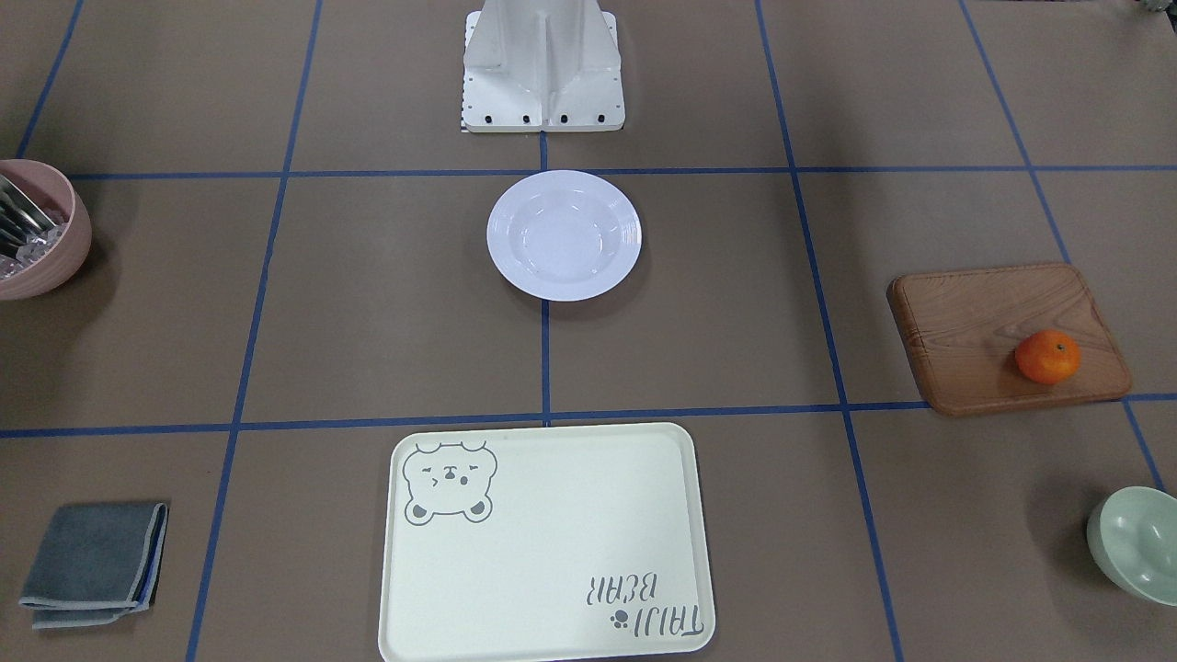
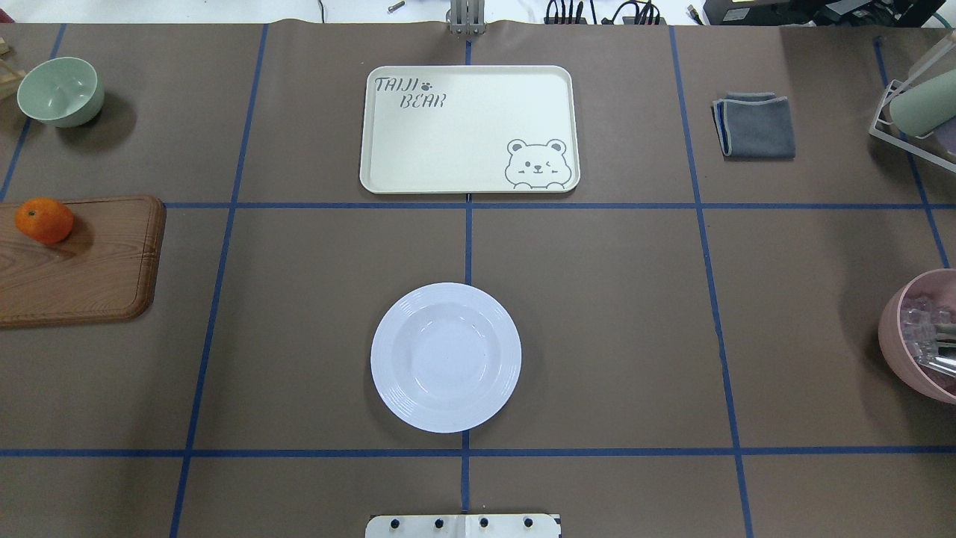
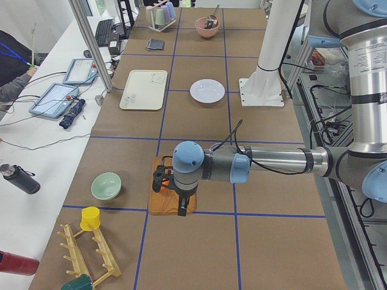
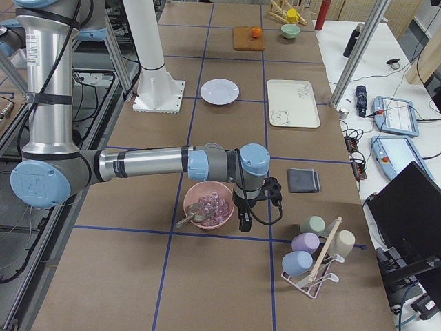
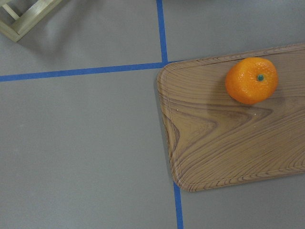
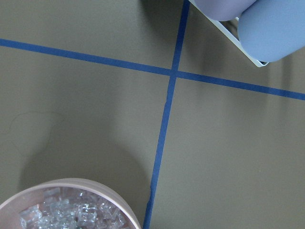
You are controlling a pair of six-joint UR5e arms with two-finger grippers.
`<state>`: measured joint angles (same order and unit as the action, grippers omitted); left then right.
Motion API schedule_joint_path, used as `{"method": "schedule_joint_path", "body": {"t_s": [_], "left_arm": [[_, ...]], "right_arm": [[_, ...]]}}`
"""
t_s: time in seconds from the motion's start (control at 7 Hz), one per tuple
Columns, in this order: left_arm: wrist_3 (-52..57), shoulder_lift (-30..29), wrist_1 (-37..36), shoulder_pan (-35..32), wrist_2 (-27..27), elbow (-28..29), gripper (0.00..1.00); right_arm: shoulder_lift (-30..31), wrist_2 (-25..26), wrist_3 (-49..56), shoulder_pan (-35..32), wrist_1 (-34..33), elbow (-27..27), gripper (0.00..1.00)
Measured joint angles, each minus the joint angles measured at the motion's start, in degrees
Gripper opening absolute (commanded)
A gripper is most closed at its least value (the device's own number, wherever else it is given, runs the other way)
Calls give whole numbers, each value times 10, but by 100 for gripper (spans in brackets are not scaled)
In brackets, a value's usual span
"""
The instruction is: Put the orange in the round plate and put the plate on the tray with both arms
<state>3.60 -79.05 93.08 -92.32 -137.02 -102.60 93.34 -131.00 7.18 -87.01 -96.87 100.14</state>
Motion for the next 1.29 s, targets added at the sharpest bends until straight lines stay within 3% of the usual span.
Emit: {"method": "schedule_joint_path", "body": {"t_s": [0.57,0.86,1.29], "left_arm": [[-2,-4,2,0,-1,-6,99],[-1,-15,40,-1,-2,-19,99],[-2,-57,162,-2,-3,14,99]], "right_arm": [[-6,-1,-2,0,0,30,100],[-24,-4,-1,0,24,49,100],[-31,-7,-10,0,210,29,100]]}}
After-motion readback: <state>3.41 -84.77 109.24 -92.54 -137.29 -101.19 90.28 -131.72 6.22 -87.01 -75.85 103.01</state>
